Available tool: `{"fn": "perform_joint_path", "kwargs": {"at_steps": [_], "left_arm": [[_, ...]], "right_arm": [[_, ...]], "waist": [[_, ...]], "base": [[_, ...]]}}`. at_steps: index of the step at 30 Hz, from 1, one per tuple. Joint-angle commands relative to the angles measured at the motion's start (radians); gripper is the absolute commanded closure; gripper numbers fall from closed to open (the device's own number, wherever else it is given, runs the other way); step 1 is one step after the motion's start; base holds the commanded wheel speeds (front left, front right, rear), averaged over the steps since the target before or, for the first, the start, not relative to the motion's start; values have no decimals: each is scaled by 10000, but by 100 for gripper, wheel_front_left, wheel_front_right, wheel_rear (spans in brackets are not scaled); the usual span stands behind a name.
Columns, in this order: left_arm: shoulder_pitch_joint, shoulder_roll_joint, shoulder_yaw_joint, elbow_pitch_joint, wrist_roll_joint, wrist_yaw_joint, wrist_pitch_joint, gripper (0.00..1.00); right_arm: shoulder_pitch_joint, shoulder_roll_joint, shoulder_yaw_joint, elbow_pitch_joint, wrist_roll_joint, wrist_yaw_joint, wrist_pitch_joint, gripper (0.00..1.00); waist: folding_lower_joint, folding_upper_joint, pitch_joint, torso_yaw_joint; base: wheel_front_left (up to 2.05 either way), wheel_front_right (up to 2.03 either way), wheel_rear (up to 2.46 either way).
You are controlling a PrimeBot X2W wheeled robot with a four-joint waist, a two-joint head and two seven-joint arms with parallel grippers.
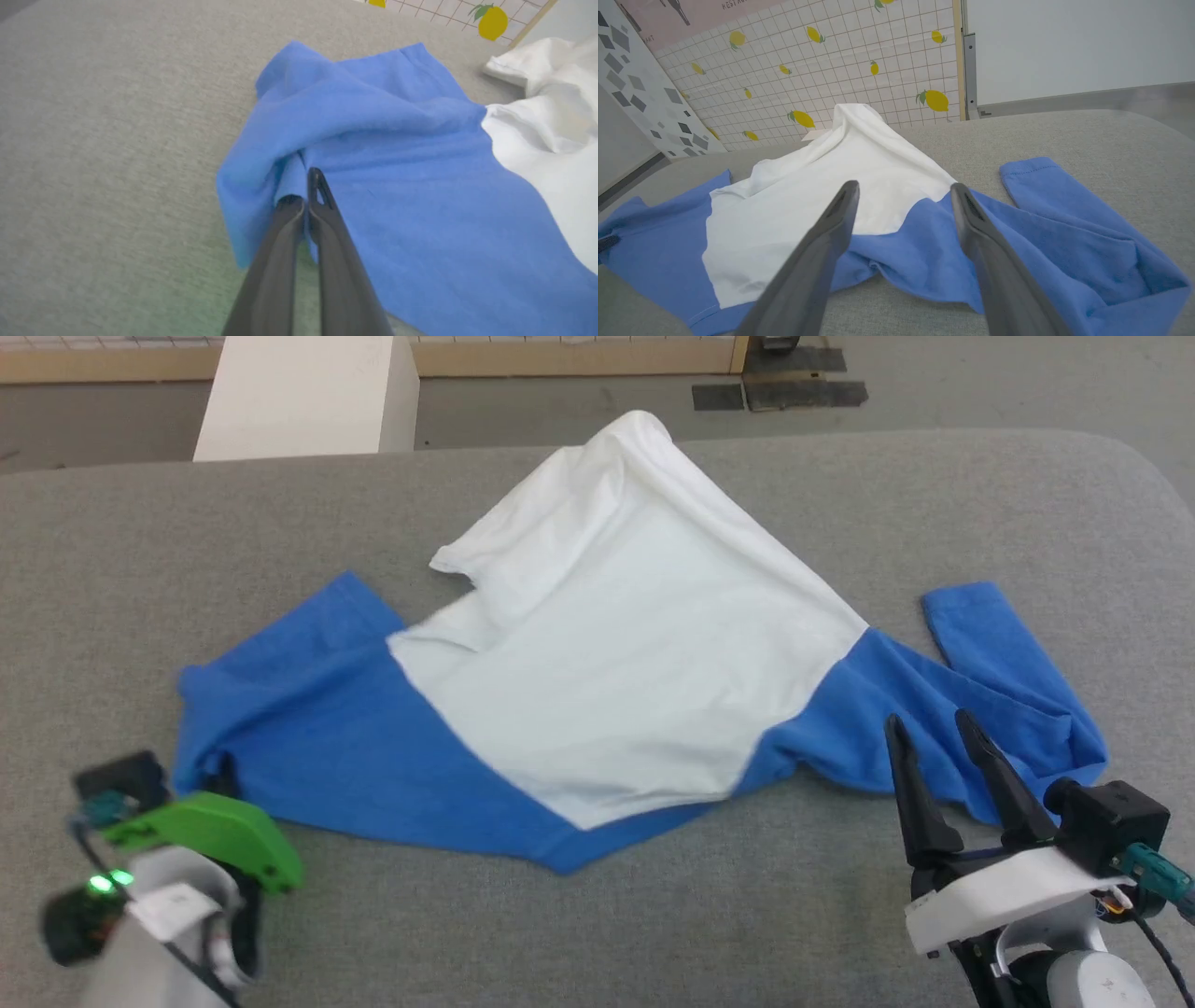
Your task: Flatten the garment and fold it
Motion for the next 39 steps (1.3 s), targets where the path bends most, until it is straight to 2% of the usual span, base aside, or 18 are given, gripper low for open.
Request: {"fn": "perform_joint_path", "kwargs": {"at_steps": [1, 5, 9, 10, 11, 15, 19, 22, 27, 33, 34, 39], "left_arm": [[-372, 341, 131, -72, 118, 34, -127, 100], [-1112, 996, 274, 211, 259, -117, -224, 100], [-1890, 1209, 363, 938, 172, -319, -440, 100], [-2015, 1160, 398, 1136, 89, -347, -484, 73], [-2135, 1088, 394, 1378, 6, -420, -526, 0], [-2184, 711, 378, 2032, -256, -636, -879, 0], [-1657, 252, 501, 2304, -480, -602, -1519, 0], [-1054, -193, 502, 2095, -646, -662, -1972, 0], [-247, -742, 248, 1381, -734, -754, -2154, 0], [-44, -944, -68, 808, -894, -848, -1471, 0], [-245, -907, -131, 887, -1062, -901, -927, 0], [-676, -851, -265, 1225, -1270, -854, 51, 0]], "right_arm": [[20, 14, -19, -21, -19, -13, 57, 0], [-125, 14, -36, 8, -127, -13, 177, 0], [-244, 14, 25, -28, -223, -13, 298, 0], [-269, 14, 48, -25, -250, -13, 329, 0], [-305, 14, 72, 0, -268, -13, 349, 0], [-301, 14, 126, 30, -277, -13, 449, 0], [-211, 14, 150, 98, -280, -13, 564, 0], [-69, 14, 136, 85, -262, -13, 610, 0], [165, 14, 200, 36, -185, -13, 696, 0], [230, 14, 287, -57, -114, -13, 775, 0], [171, 14, 357, -67, -103, -13, 788, 0], [134, 14, 374, -115, -50, -13, 825, 0]], "waist": [[1, 0, 207, 6], [1, 0, 559, 4], [1, 0, 848, -7], [1, 0, 880, -10], [1, 0, 904, -17], [1, 0, 802, 31], [1, 0, 471, 127], [1, 0, 160, 247], [1, 0, -183, 445], [1, 0, -231, 504], [1, 0, -92, 413], [1, 0, 189, 139]], "base": [[0, 0, 0], [0, 0, 0], [0, 0, 0], [0, 0, 0], [0, 0, 0], [0, 0, 0], [0, 0, 0], [0, 0, 0], [0, 0, 0], [0, 0, 0], [0, 0, 0], [0, 0, 0]]}}
